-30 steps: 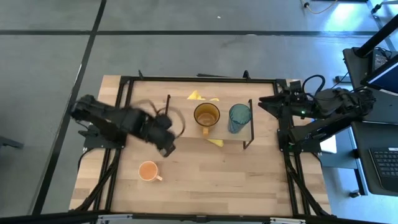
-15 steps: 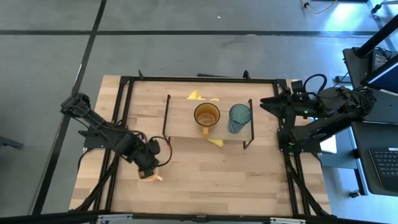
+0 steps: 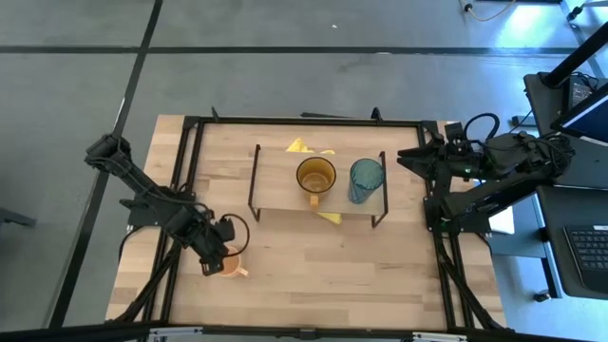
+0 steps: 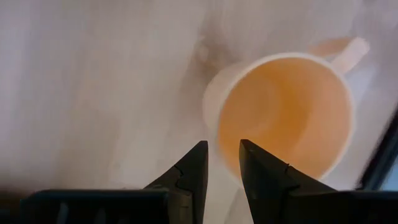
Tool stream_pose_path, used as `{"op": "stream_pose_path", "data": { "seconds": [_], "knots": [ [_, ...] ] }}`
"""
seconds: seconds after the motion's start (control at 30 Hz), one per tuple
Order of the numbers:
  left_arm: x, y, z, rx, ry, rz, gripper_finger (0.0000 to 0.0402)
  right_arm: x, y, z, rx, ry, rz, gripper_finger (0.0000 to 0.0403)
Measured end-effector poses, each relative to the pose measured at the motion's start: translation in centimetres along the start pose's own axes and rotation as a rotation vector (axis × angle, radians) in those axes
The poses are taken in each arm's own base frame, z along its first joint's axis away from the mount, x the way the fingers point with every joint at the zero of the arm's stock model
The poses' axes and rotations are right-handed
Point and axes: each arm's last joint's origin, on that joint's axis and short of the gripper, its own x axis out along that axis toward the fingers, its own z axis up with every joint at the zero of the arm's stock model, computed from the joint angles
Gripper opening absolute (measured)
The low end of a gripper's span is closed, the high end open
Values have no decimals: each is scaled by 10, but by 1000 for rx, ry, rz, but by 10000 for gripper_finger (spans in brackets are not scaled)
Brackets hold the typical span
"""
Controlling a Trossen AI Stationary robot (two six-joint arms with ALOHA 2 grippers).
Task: Stack small to large cups/mugs on shelf
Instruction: Put the light yellow mug on the shelf
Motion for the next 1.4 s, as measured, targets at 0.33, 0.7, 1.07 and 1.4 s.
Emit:
{"op": "stream_pose_path", "data": {
  "seconds": [0.33, 0.7, 1.07, 1.4],
  "knots": [
    [11, 5, -6, -6, 7, -10, 85, 1, 0, 0, 4, -17, -23, 168],
    [29, 9, -10, -72, 7, -42, 72, 1, 0, 0, 3, -18, -24, 168],
    [32, 13, -9, -72, 10, -19, 9, 1, 0, 0, 0, -18, -24, 168],
    [-31, -3, 18, 48, -44, -69, 3, 1, -1, 0, 1, -16, -26, 168]
  ]
}}
